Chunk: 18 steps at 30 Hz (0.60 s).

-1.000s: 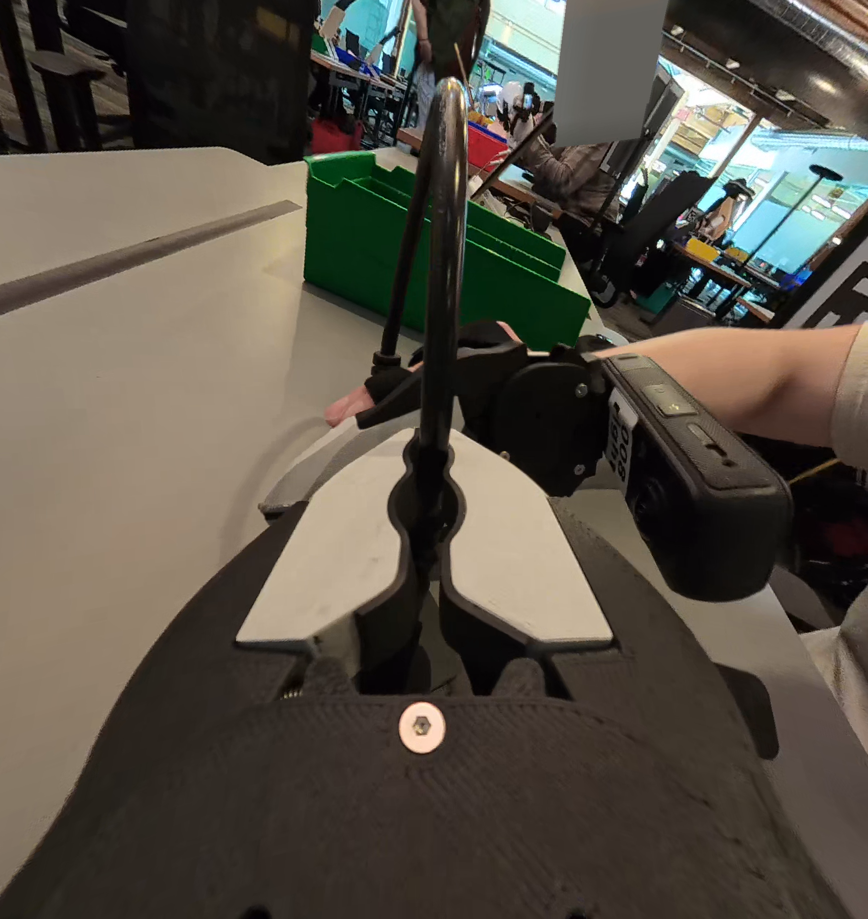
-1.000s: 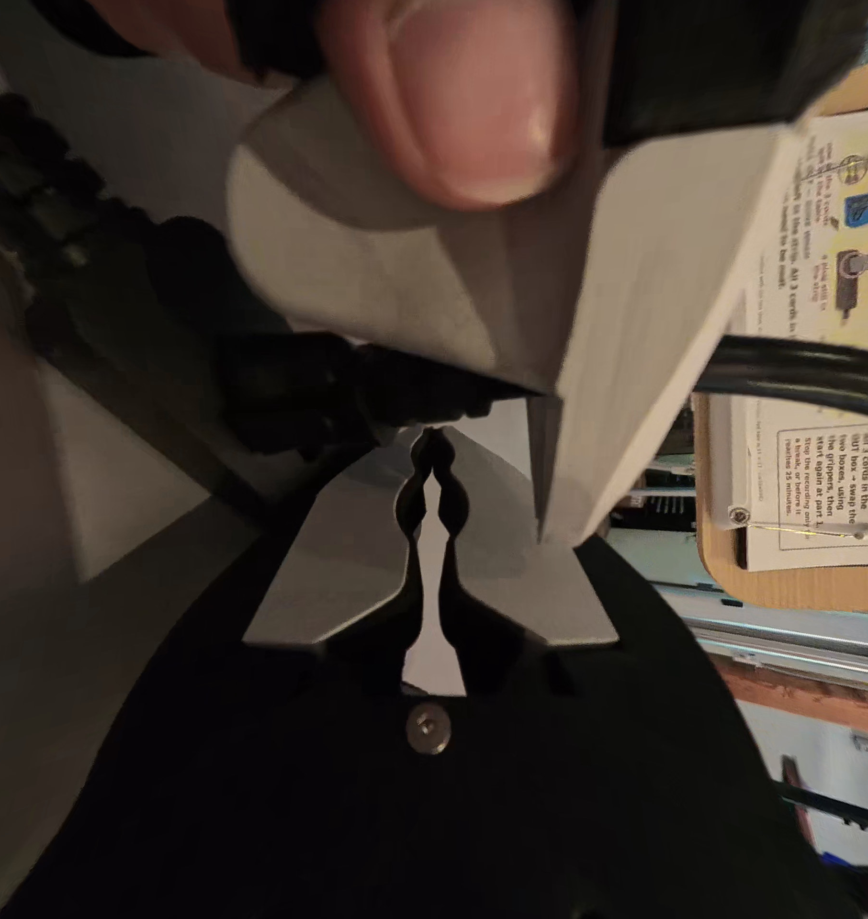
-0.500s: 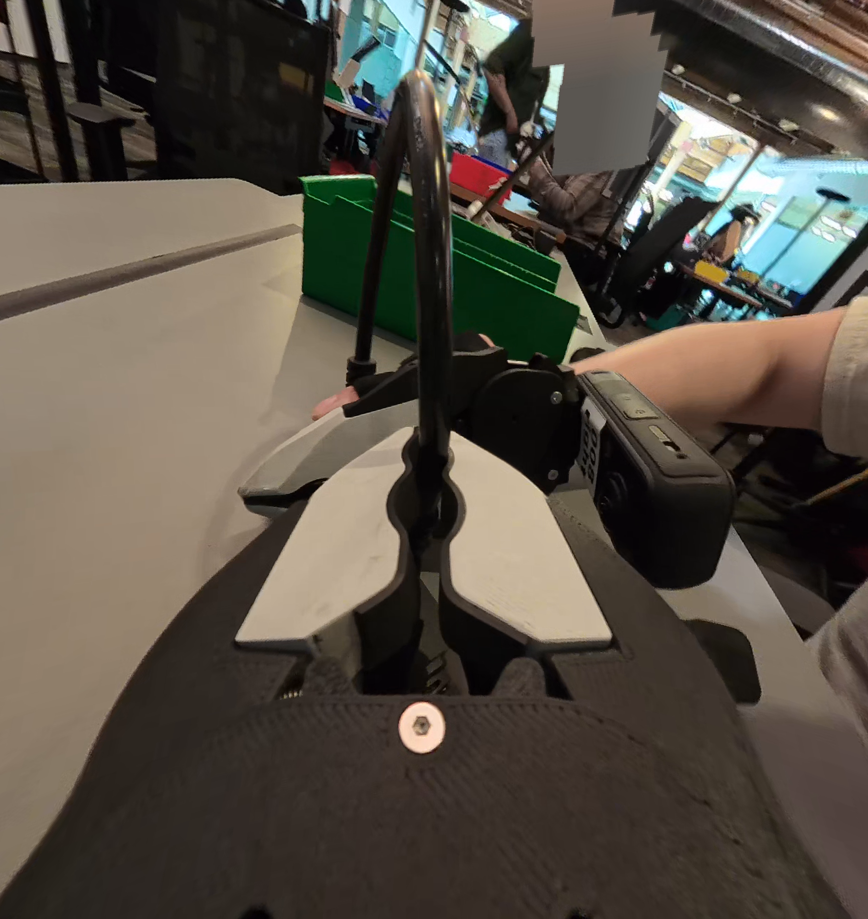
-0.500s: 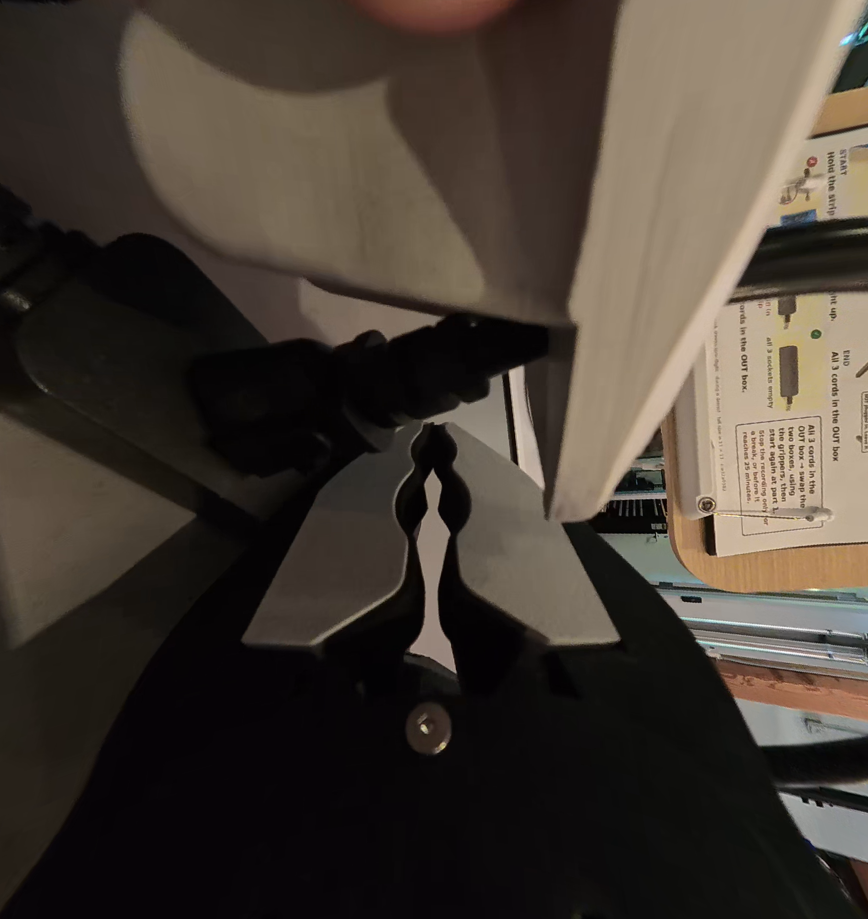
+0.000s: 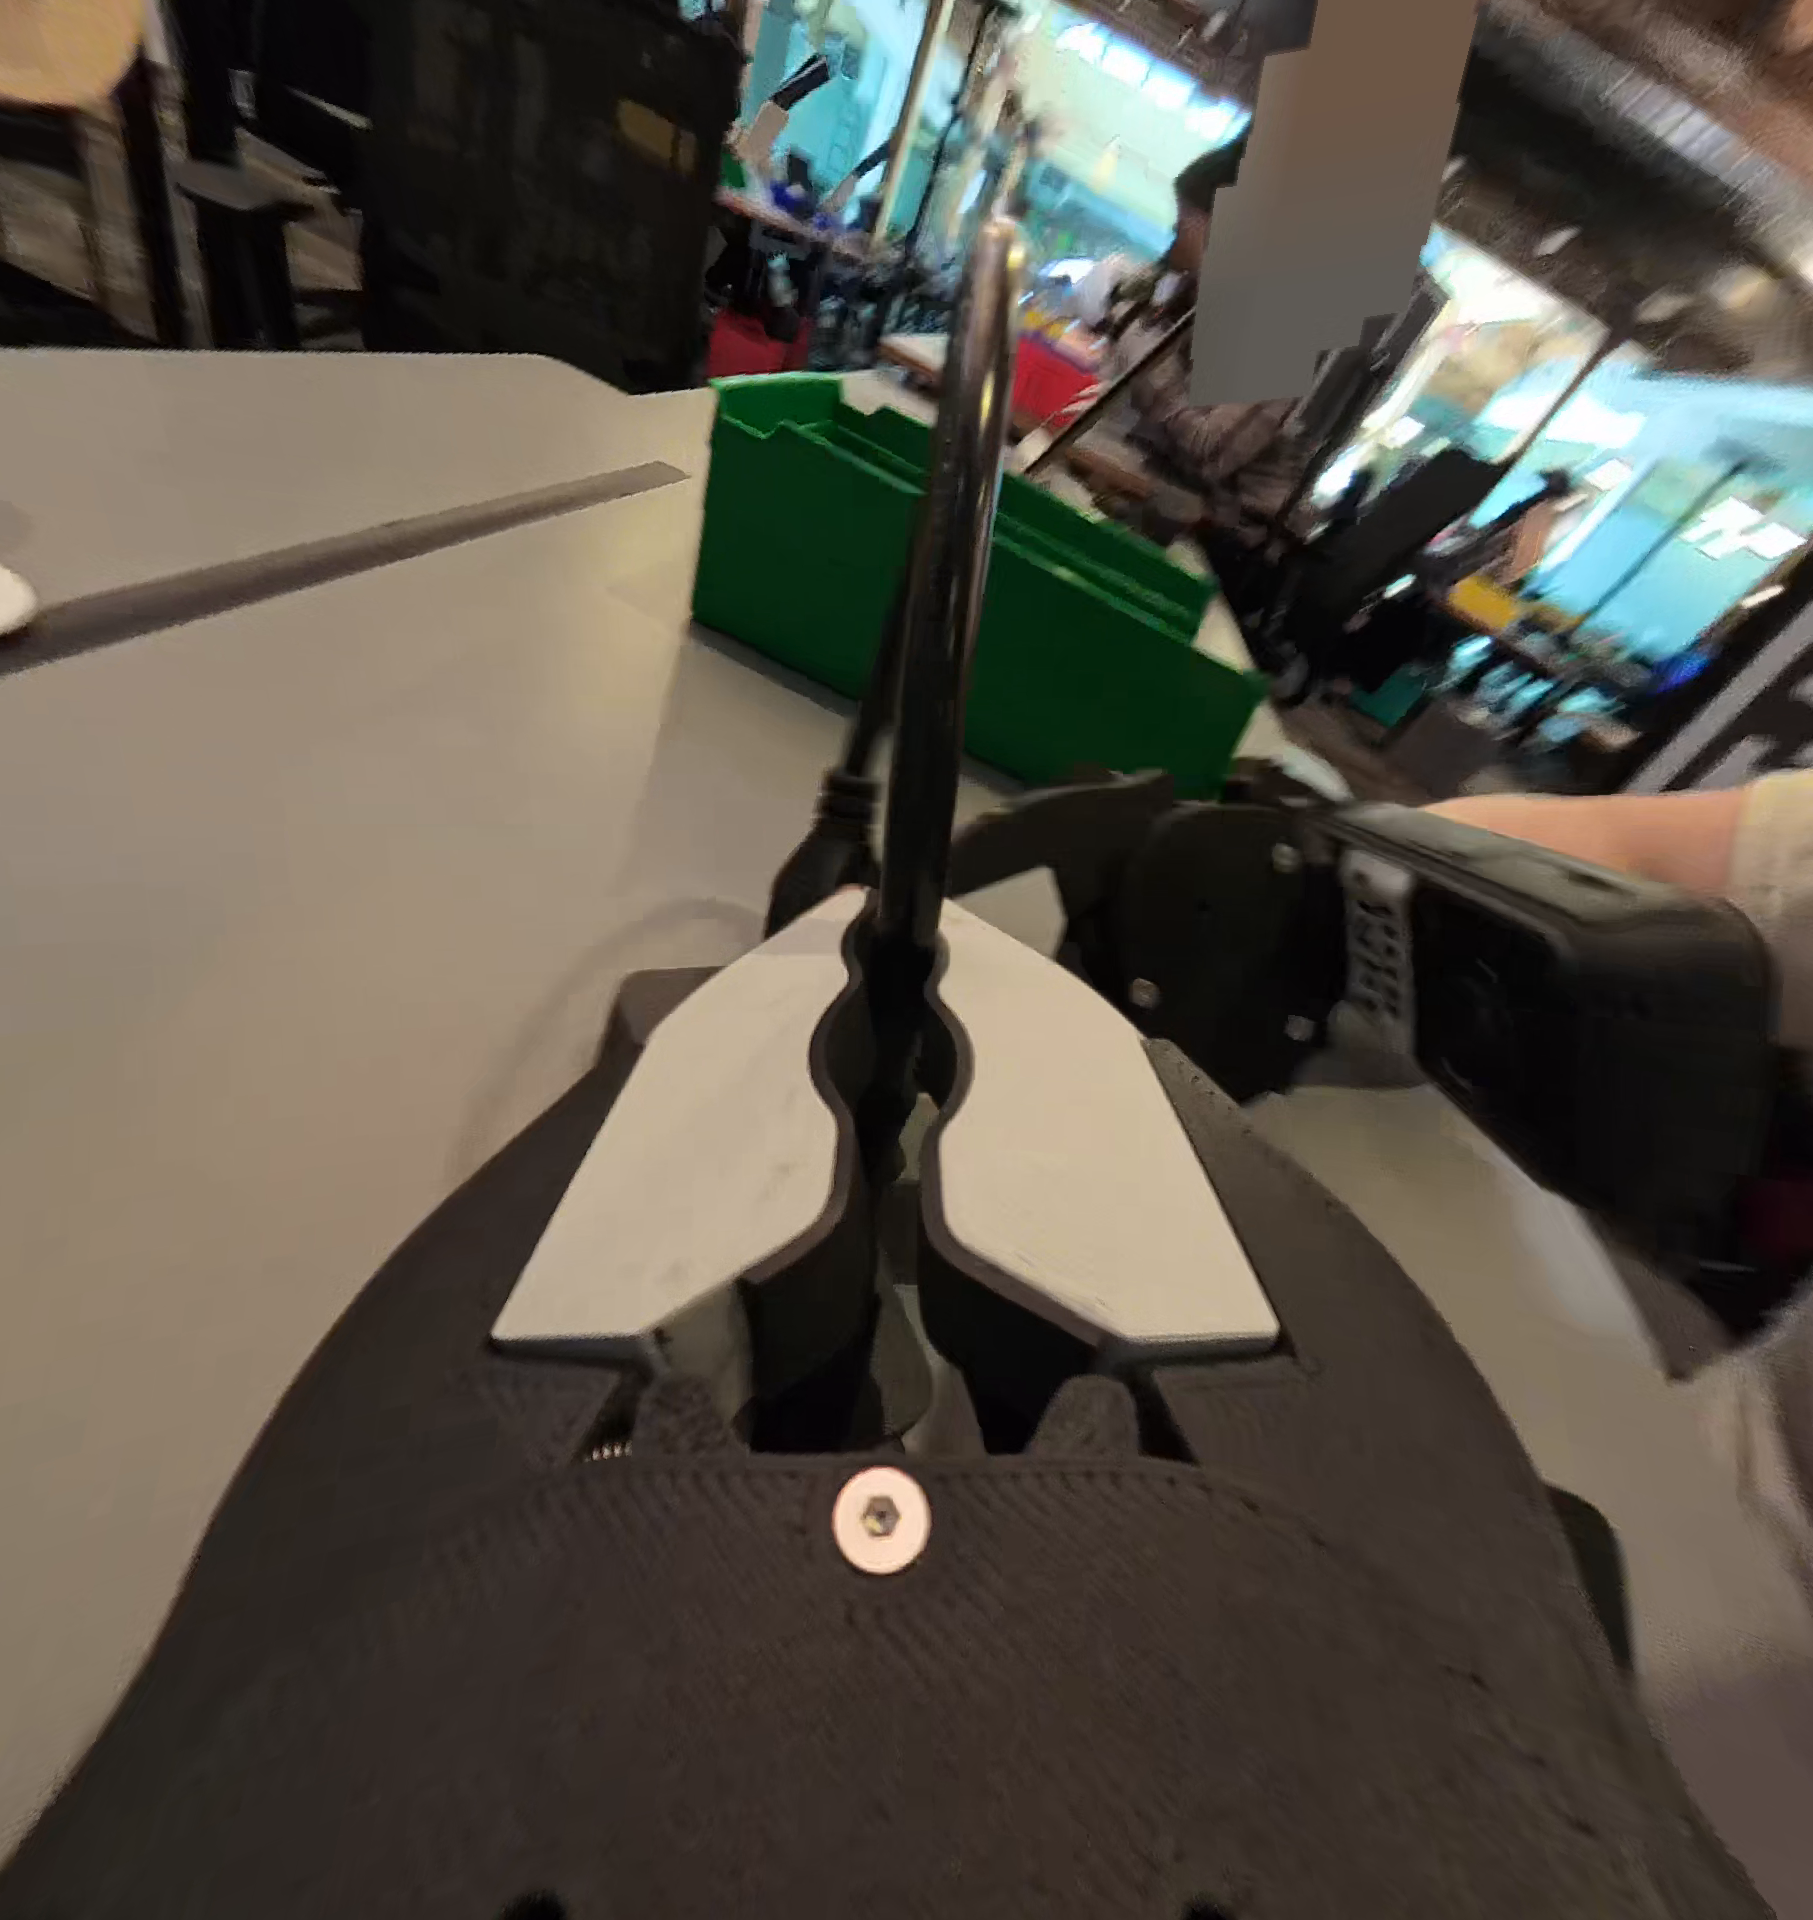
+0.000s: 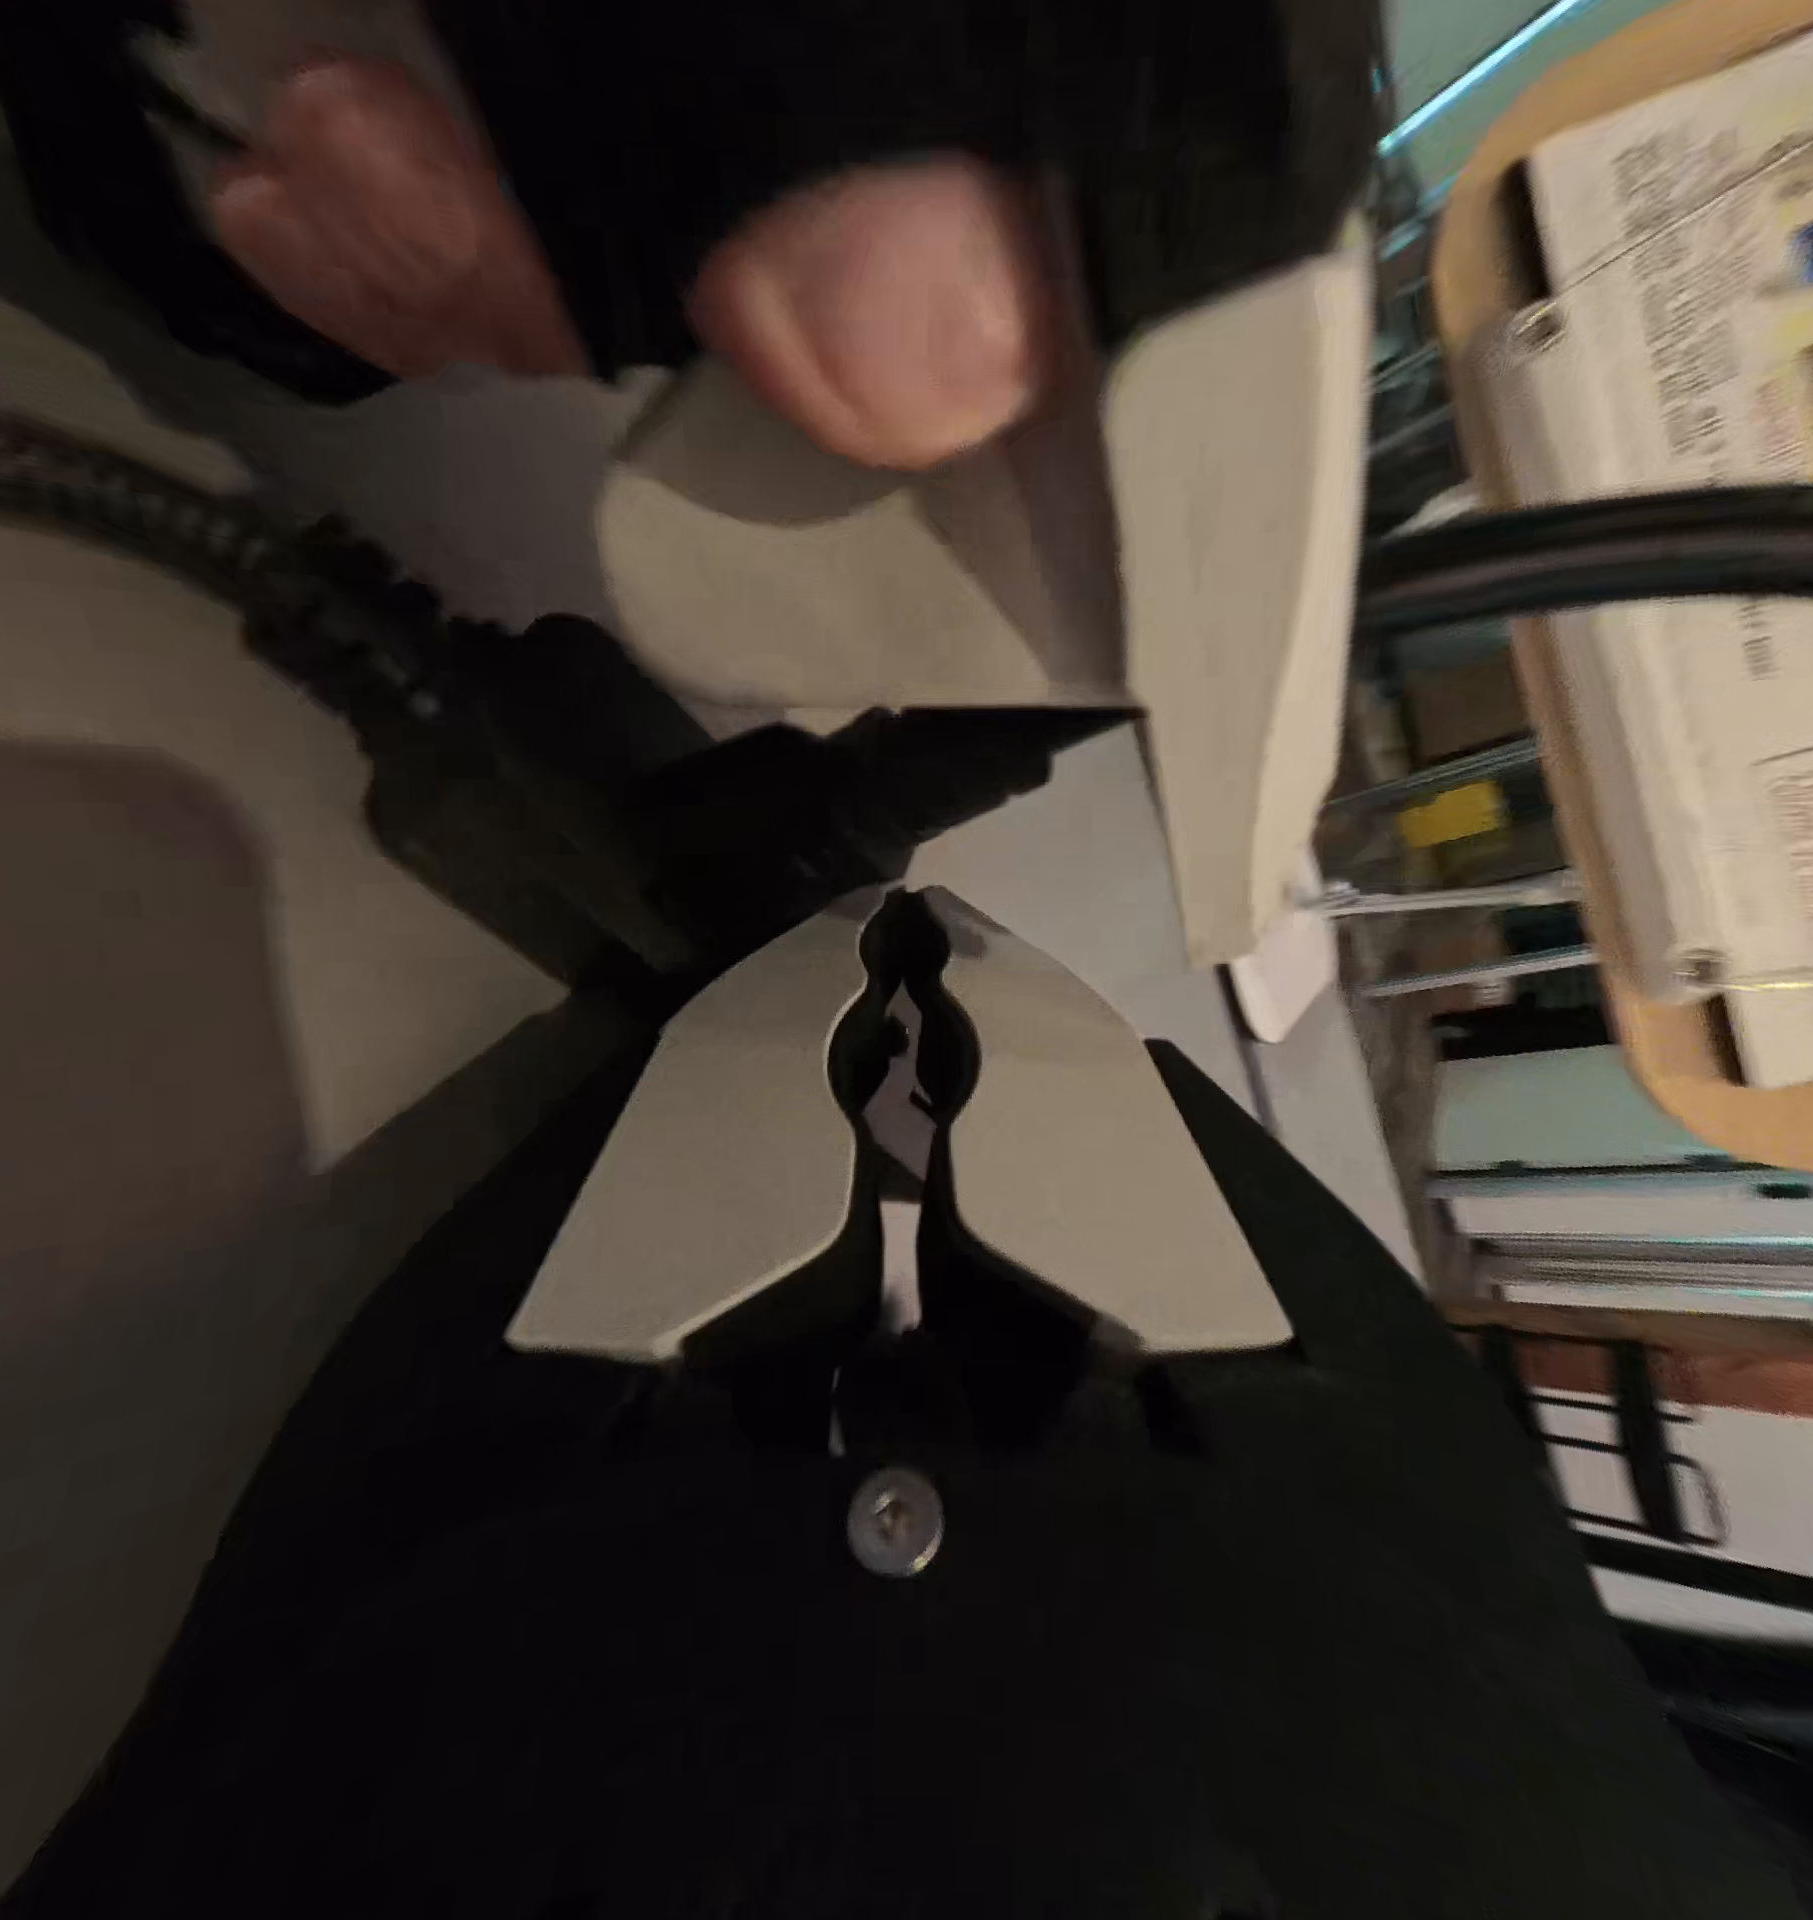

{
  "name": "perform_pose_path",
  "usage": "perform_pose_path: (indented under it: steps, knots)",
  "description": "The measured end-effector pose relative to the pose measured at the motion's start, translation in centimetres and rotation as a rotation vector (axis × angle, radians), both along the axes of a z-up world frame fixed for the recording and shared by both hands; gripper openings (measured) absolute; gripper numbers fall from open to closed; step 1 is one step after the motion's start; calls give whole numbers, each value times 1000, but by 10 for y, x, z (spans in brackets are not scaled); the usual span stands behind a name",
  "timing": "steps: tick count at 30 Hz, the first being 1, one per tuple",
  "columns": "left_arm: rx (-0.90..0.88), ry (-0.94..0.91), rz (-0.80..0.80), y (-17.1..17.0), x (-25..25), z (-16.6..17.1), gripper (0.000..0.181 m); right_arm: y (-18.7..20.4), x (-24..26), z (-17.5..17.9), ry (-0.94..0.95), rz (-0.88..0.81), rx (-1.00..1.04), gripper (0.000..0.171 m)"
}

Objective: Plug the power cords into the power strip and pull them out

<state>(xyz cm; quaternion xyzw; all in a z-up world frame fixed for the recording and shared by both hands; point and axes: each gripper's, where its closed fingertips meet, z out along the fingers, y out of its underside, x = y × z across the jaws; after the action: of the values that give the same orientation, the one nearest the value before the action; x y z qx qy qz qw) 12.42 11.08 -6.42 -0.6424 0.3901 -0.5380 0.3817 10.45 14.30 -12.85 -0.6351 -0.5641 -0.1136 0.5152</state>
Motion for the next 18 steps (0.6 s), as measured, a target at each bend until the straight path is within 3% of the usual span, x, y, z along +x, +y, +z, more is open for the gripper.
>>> perform_pose_path:
  steps: [8,14,18]
  knots:
    - [9,-48,-50,-2,-4,1,2,8,1,-2,264,-11,-187,4]
    - [-39,-93,-55,1,-5,5,8,20,5,0,99,-27,-67,3]
    - [-66,-100,-50,5,-7,5,7,19,-1,6,75,107,123,2]
